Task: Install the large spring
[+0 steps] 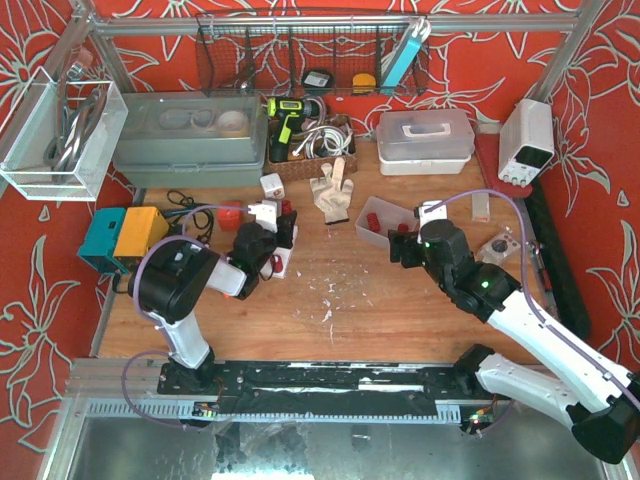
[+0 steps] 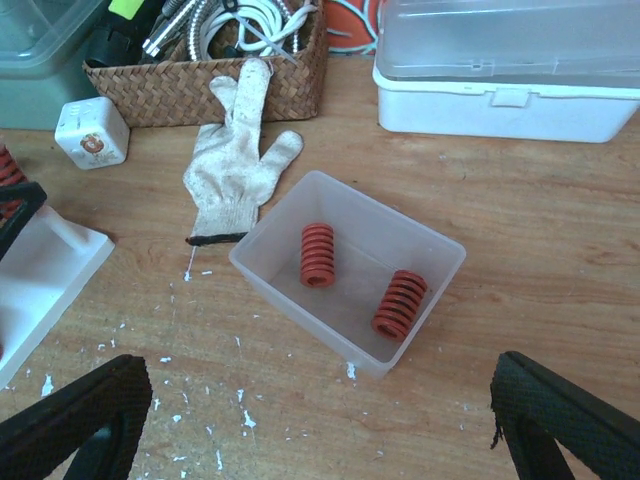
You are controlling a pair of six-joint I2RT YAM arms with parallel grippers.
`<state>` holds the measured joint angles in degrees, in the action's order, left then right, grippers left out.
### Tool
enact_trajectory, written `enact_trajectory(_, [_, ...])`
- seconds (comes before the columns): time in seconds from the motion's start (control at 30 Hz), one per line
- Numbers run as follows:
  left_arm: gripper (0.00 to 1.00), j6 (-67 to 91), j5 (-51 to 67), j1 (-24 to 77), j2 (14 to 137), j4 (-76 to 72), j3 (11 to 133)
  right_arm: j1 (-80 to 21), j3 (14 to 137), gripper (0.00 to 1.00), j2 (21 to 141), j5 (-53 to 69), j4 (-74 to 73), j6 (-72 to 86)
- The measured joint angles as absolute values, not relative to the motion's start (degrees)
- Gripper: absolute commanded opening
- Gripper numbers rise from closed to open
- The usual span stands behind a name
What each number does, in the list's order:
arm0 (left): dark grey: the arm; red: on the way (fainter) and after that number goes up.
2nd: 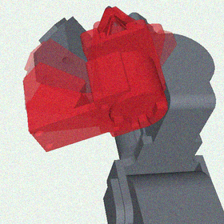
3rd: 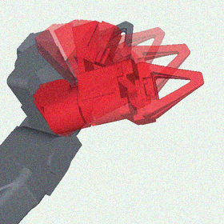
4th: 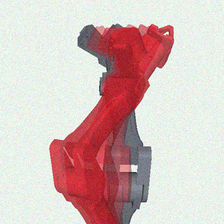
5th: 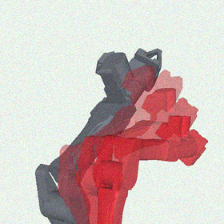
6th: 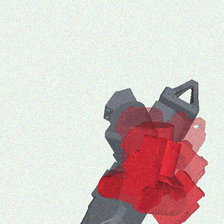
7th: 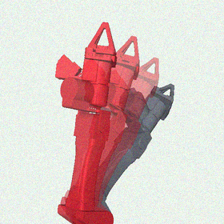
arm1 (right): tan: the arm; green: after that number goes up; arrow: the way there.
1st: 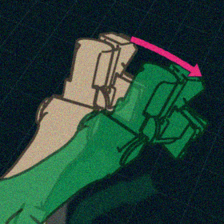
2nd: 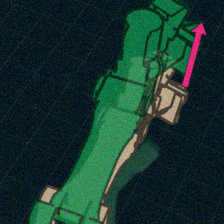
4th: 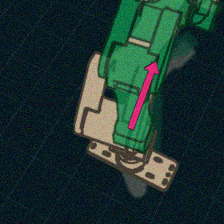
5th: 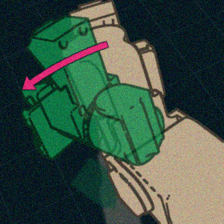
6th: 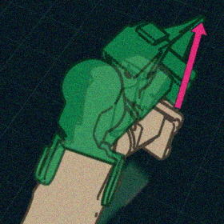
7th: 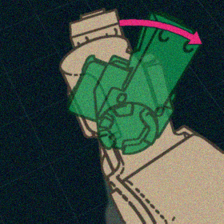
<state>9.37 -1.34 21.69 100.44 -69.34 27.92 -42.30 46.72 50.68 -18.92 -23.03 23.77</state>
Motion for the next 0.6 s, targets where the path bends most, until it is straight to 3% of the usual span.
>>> enact_trajectory(0.6, [0.06,13.8,-5.98,21.69,99.96,-55.66,32.47,-40.75,45.82,0.94,46.59,-17.17,-22.24,23.77])
